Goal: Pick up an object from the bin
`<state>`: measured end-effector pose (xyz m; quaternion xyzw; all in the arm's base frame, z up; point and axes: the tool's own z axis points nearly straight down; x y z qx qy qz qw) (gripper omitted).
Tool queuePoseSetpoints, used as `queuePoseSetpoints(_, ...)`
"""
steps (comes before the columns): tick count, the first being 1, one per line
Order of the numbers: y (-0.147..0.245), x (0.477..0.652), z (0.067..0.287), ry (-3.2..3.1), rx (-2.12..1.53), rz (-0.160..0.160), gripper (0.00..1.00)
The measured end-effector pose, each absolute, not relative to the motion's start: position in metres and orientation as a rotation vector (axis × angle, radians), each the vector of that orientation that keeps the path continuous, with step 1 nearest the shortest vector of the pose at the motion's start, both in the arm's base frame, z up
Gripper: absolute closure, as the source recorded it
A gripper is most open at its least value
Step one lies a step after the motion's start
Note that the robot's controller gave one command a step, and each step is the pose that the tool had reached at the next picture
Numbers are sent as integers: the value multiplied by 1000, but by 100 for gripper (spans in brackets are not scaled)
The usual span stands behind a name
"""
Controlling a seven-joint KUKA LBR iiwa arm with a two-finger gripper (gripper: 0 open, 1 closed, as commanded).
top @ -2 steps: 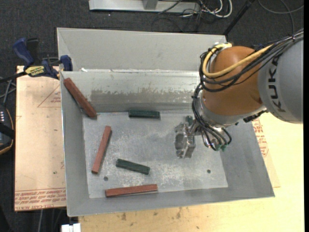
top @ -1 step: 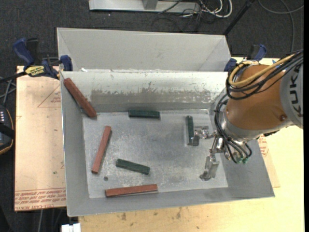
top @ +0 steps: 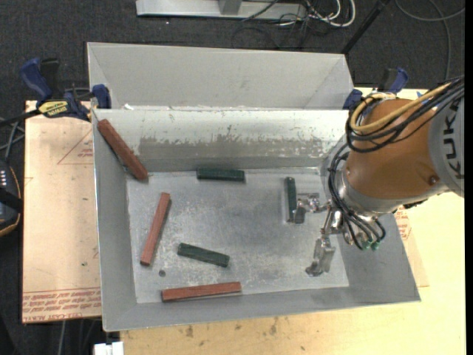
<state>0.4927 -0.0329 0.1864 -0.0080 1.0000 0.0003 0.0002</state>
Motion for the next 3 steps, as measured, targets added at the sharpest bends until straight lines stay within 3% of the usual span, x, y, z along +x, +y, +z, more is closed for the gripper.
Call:
queuePoseSetpoints(1, -22, 497, 181, 3139, -92, -2, 0)
queuePoseSetpoints(2, 45, 493, 148, 3133, -217, 1, 0)
queuePoseSetpoints(3, 72, 507, 131, 3134, -179, 8, 0)
